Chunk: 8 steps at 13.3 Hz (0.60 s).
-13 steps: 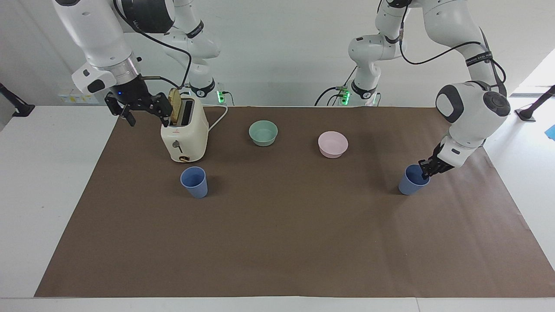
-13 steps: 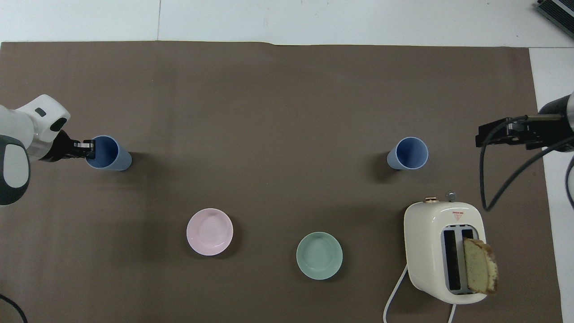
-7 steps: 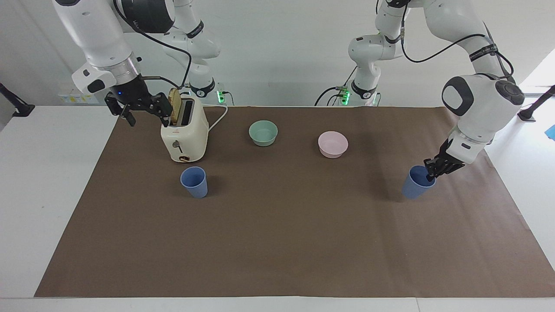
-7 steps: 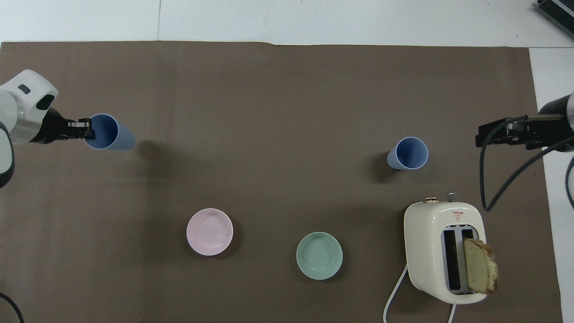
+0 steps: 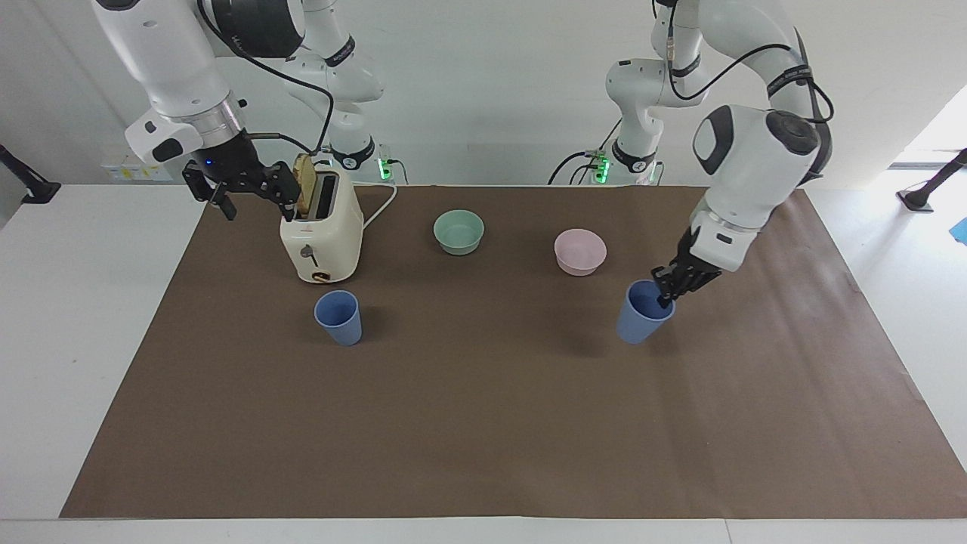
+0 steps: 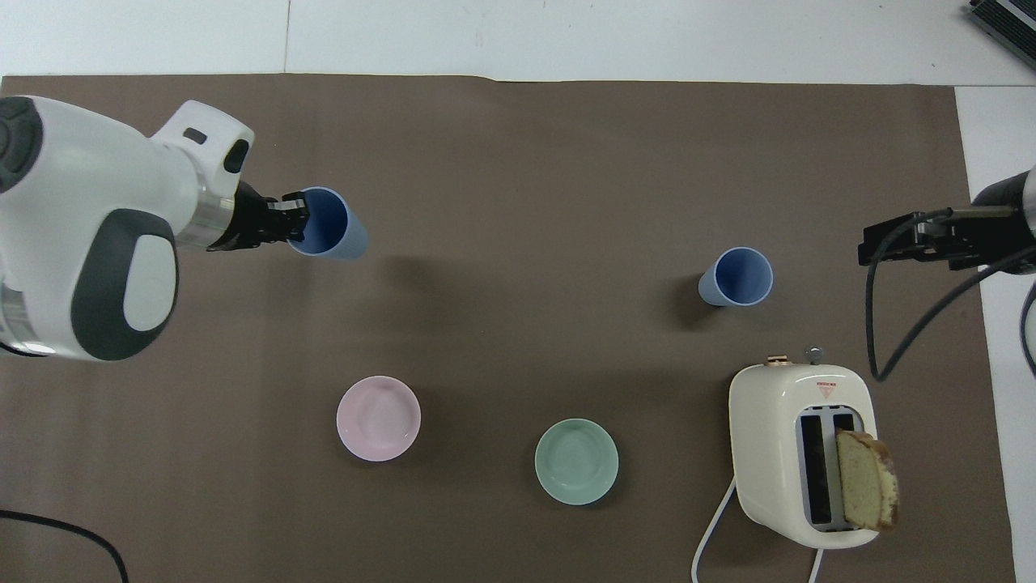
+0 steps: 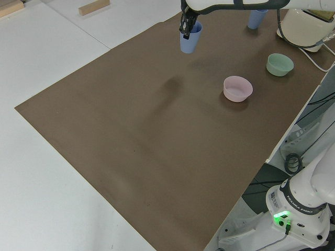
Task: Stack blue cups with both arms
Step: 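Lift the blue cup with the left gripper and carry it toward the center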
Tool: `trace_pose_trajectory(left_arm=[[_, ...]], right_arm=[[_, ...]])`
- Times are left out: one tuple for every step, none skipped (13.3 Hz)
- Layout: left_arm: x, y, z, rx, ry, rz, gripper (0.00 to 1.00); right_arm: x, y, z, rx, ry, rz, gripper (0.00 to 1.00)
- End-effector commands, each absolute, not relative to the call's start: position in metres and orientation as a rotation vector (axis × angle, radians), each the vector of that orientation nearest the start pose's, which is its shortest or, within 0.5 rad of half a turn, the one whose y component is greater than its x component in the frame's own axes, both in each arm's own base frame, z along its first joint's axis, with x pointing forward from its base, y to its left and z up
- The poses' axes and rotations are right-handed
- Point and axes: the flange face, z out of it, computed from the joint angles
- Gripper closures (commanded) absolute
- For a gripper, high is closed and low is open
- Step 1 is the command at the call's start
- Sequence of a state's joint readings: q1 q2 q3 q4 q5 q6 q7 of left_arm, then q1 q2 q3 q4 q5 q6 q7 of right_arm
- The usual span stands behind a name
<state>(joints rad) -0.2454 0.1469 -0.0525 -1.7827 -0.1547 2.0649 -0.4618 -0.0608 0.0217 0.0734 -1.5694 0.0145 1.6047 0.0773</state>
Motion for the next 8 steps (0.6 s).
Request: trace_pose_trajectory(left_arm=[[0.574, -0.25, 0.482, -3.318, -0.457, -0.142, 1.0], [0.569, -0.275, 0.472, -3.321, -0.474, -0.155, 1.0], [0.564, -0.293, 0.462, -3.319, -0.439, -0.153, 1.0], [0.56, -0.307, 0.453, -3.32, -0.402, -0.139, 1.0], [0.56, -0.311, 0.448, -3.318, -0.388, -0.148, 1.0], [0.562, -0.314, 0.438, -3.308, -0.372, -0.157, 1.0], [0.558, -0.328, 0.432, -3.311, -0.347, -0.159, 1.0], [0.553, -0.345, 0.417, -3.313, -0.331, -0.152, 1.0]], right_arm=[[0.561, 0.007, 0.618, -3.105, 0.13, -0.024, 0.0], [0.561, 0.007, 0.618, -3.105, 0.13, -0.024, 0.0], [0.561, 0.007, 0.618, -3.105, 0.13, -0.024, 0.0], [0.561, 0.007, 0.618, -3.105, 0.13, -0.024, 0.0], [0.561, 0.007, 0.618, -3.105, 0.13, -0.024, 0.0], [0.561, 0.007, 0.618, -3.105, 0.13, -0.024, 0.0], [0.561, 0.007, 0.618, -3.105, 0.13, -0.024, 0.0], [0.561, 0.007, 0.618, -3.105, 0.13, -0.024, 0.0]])
